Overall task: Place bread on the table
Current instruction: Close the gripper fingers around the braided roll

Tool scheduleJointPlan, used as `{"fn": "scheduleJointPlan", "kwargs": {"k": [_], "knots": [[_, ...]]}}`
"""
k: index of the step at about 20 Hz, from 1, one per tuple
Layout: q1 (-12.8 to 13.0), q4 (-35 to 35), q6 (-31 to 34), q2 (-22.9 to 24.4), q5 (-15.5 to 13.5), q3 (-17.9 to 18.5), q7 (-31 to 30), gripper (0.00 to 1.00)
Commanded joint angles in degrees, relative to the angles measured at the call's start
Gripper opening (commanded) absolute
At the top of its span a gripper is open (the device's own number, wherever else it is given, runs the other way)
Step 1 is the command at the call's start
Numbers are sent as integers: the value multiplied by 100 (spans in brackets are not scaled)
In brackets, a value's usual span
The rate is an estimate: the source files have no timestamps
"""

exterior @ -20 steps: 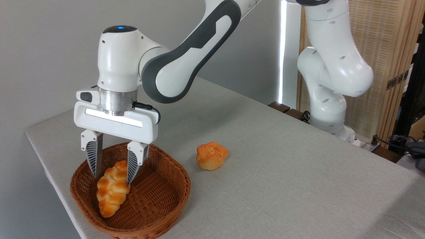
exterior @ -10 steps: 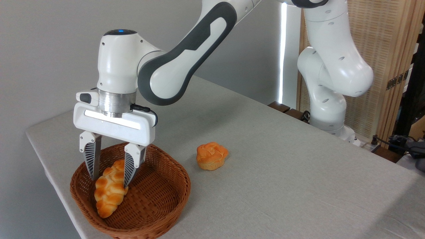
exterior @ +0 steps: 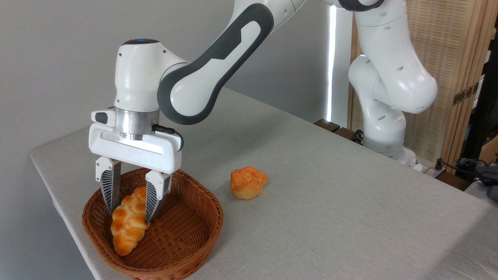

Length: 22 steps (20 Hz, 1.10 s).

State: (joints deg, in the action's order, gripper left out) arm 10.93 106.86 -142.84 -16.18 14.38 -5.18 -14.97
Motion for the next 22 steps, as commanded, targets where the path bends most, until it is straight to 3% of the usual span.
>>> {"fn": "scheduleJointPlan", "kwargs": {"k": [1, 15, 22], "knots": [[-3, -52, -103, -61, 153, 9, -77, 58], [-21, -52, -86, 97, 162, 17, -77, 55], [-38, -52, -7, 150, 162, 44, -77, 47]]}}
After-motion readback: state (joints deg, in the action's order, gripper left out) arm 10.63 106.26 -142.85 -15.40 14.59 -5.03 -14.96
